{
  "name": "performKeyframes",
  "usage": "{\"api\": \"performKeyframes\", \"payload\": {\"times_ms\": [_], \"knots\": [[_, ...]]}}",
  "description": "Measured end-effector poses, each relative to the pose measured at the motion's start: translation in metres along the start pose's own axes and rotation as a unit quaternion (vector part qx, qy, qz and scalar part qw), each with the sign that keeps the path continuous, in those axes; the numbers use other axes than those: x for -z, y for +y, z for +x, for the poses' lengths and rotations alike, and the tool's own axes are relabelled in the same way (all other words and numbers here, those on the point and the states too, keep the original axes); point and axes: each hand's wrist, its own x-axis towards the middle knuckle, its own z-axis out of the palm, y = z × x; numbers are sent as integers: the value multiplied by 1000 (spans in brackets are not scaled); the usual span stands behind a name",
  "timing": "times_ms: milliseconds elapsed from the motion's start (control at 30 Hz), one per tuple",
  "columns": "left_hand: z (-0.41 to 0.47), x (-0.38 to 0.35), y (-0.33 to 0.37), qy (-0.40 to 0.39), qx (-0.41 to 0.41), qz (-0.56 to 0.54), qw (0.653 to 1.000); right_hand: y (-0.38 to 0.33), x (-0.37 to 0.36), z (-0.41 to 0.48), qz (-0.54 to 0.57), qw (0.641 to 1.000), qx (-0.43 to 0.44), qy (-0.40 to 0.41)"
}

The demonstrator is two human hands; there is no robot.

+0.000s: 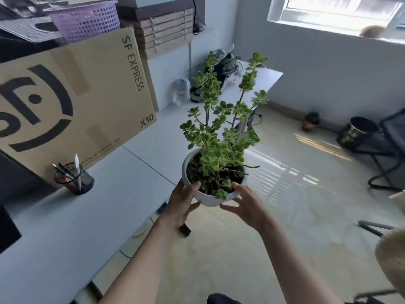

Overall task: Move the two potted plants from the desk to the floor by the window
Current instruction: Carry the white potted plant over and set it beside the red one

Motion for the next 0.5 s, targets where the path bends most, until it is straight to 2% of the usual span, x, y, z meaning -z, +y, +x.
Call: {"api": "performKeyframes", "payload": {"times_ms": [300, 500], "knots": [[44, -82, -4, -30, 12, 1, 999, -39, 72, -5, 25, 998, 29, 57], [79, -124, 5, -92, 6, 27, 995, -61, 111, 9, 42, 993, 52, 93]]}}
